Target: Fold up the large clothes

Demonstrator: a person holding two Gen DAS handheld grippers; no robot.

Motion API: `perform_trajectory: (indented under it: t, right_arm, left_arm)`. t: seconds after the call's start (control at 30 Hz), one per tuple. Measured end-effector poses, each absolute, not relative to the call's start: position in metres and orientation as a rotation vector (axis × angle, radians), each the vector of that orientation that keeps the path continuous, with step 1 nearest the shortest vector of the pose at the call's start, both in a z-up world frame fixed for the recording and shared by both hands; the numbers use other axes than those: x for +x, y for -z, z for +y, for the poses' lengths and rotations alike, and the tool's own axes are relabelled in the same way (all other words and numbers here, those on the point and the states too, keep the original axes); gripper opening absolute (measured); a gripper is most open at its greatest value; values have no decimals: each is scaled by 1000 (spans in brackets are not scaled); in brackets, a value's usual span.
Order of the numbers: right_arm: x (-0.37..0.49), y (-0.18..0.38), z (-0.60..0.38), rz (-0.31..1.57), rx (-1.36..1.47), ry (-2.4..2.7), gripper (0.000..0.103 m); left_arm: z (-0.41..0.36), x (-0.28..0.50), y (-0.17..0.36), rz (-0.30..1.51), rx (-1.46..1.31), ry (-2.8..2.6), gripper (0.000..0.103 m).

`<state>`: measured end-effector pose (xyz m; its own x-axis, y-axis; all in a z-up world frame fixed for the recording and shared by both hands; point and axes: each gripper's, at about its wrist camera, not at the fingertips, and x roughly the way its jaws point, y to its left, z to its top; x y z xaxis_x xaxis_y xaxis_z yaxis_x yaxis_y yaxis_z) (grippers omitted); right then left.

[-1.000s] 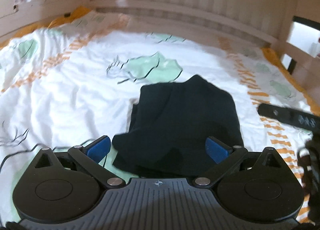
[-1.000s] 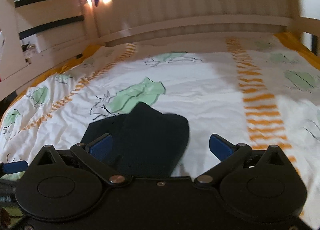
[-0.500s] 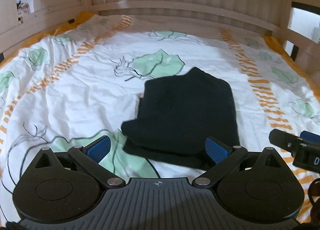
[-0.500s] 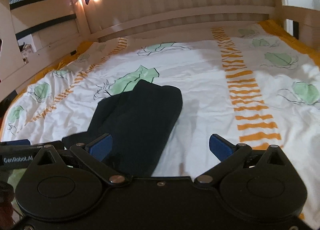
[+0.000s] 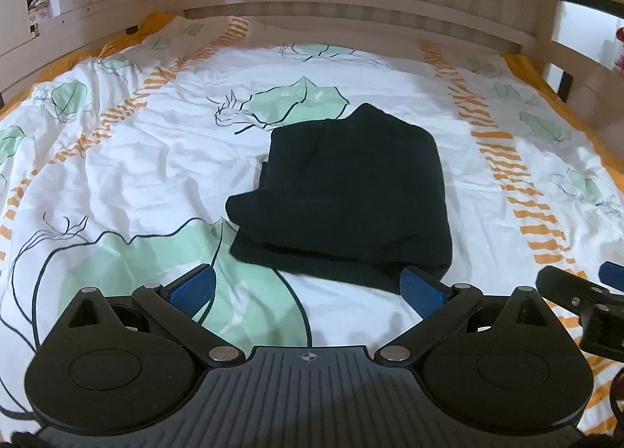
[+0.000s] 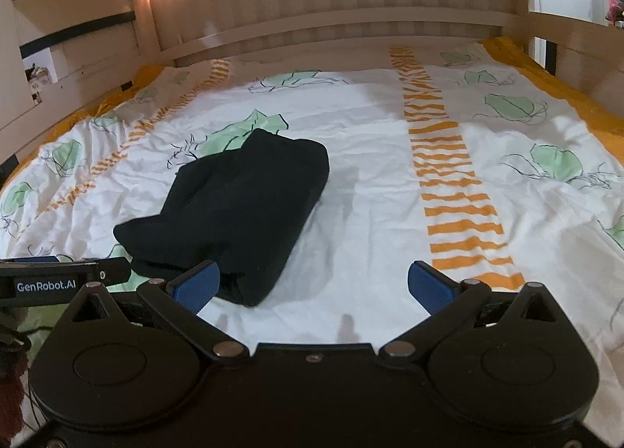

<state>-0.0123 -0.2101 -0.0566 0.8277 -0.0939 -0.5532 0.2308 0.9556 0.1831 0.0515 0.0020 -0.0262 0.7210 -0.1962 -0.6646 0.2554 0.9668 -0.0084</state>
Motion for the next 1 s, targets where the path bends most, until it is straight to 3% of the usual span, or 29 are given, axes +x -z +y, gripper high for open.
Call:
perform_trajectory:
  t: [1.0]
  right_arm:
    - [-18, 65, -195, 669, 251, 167, 102]
  left_arm:
    - [13, 40, 38, 776, 139, 210, 102]
